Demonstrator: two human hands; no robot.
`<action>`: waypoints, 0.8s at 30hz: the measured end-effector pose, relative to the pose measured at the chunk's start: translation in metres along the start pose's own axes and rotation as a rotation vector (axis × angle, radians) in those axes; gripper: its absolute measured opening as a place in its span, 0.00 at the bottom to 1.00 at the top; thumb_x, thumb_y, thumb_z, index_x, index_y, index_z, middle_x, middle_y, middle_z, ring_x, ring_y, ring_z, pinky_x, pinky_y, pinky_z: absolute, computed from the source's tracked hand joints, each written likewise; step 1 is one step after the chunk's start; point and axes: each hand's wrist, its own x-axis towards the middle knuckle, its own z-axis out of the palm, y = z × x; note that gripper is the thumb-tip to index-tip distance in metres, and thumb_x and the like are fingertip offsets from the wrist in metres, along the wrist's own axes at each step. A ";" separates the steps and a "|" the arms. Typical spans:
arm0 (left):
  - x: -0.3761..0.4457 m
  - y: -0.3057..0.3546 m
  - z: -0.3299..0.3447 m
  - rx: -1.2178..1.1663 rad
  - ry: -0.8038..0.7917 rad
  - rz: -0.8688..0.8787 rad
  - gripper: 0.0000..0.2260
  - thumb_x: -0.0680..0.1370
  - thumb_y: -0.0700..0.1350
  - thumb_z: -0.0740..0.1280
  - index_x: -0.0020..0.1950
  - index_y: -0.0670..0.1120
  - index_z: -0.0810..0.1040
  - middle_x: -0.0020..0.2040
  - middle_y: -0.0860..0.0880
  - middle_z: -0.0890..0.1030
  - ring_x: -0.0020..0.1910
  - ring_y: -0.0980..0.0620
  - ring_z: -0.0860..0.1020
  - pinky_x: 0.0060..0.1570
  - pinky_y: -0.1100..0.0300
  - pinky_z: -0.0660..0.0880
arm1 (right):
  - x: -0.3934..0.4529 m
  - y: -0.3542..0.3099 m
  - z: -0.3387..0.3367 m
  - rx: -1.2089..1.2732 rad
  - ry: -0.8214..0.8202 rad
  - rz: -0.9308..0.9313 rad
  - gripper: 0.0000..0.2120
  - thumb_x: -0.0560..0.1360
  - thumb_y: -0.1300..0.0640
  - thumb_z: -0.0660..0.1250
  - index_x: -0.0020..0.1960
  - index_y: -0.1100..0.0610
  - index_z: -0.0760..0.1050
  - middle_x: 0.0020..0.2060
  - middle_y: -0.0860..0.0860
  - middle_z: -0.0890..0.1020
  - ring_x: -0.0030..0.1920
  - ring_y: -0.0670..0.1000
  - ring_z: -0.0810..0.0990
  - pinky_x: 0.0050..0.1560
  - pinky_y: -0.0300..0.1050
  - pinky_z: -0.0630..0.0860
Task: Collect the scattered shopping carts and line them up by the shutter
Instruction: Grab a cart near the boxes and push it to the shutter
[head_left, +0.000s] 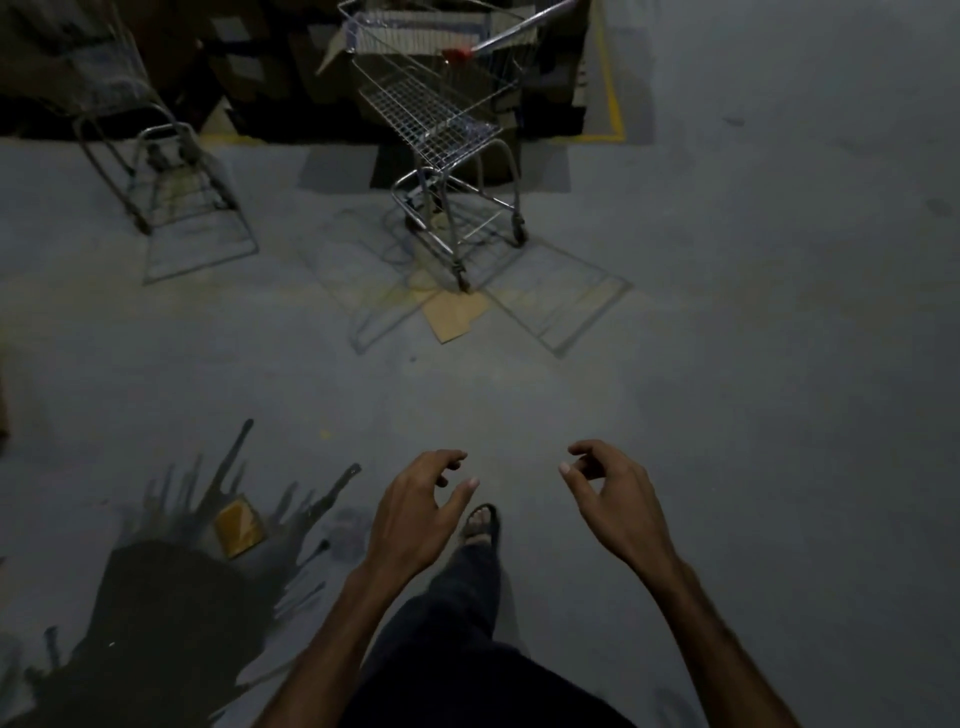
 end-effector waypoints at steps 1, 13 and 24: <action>0.017 -0.003 -0.002 -0.005 -0.003 -0.003 0.16 0.82 0.55 0.71 0.68 0.51 0.81 0.59 0.56 0.82 0.50 0.58 0.80 0.47 0.55 0.80 | 0.017 -0.003 0.002 -0.004 -0.008 0.002 0.11 0.81 0.48 0.71 0.62 0.50 0.80 0.47 0.42 0.83 0.51 0.44 0.82 0.54 0.49 0.81; 0.234 0.012 -0.027 -0.004 -0.066 0.085 0.15 0.83 0.56 0.70 0.67 0.50 0.82 0.59 0.54 0.83 0.50 0.57 0.80 0.48 0.54 0.80 | 0.191 -0.042 -0.006 0.053 0.065 0.070 0.11 0.81 0.49 0.71 0.62 0.51 0.81 0.47 0.44 0.83 0.50 0.43 0.82 0.51 0.45 0.78; 0.383 0.030 0.006 0.018 -0.096 0.012 0.16 0.82 0.57 0.70 0.67 0.52 0.81 0.59 0.57 0.82 0.50 0.60 0.80 0.49 0.53 0.81 | 0.362 -0.017 -0.028 0.096 0.043 0.085 0.08 0.80 0.51 0.73 0.58 0.49 0.81 0.45 0.40 0.83 0.48 0.39 0.82 0.48 0.44 0.78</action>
